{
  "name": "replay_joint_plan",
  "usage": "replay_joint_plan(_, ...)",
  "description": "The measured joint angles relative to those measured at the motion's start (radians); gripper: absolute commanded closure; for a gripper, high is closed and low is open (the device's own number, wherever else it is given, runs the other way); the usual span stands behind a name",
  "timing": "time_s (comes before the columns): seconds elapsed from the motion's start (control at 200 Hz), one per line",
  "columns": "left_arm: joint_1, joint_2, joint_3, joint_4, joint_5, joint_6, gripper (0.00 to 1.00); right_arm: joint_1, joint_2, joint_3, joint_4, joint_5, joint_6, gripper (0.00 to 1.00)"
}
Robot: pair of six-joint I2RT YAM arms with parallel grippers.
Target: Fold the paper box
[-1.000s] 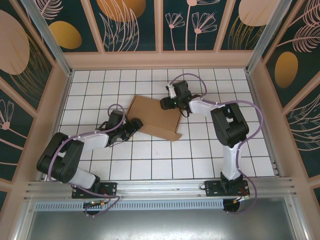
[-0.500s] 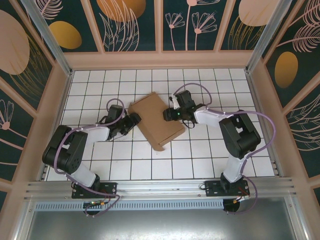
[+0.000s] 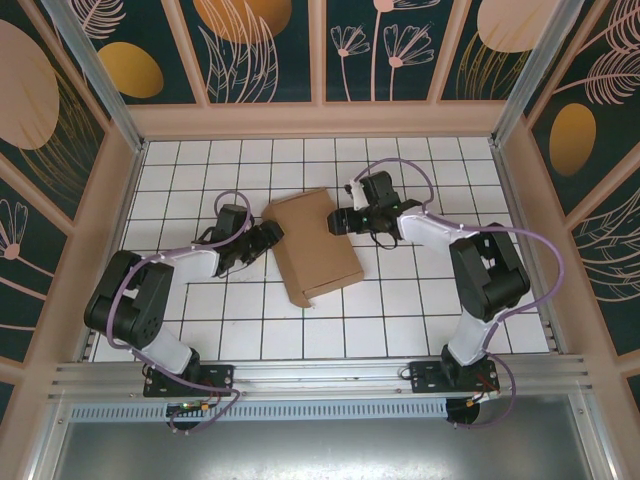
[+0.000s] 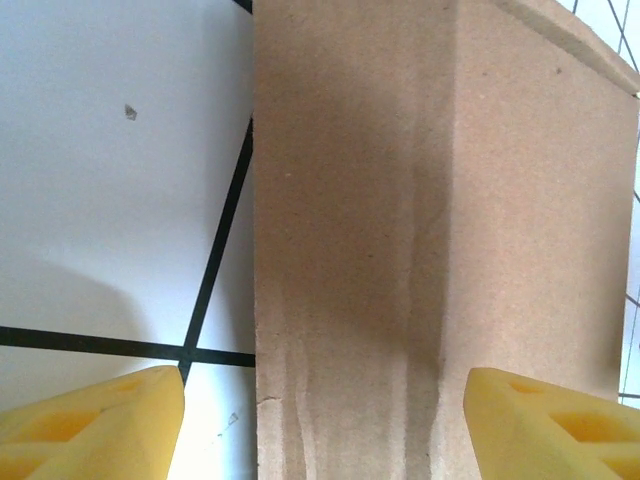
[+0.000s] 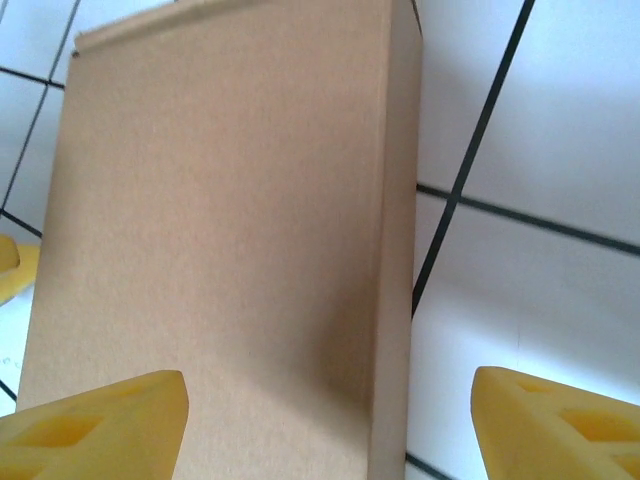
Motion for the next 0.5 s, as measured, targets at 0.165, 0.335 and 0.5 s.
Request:
replay_joint_plan(0.165, 0.0, -0.014, 0.0, 0.003, 0.016, 0.009, 0.26, -0.032, 0.088, 0.002, 0.056, -0.085, -0.009, 0.37)
replay_joint_plan(0.335, 0.0, -0.014, -0.021, 0.057, 0.064, 0.007, 0.3, -0.051, 0.115, -0.027, 0.146, -0.179, 0.017, 0.46)
replay_joint_plan(0.5, 0.0, 0.005, -0.047, 0.131, 0.129, -0.005, 0.33, -0.079, 0.115, -0.114, 0.296, -0.279, 0.1, 0.56)
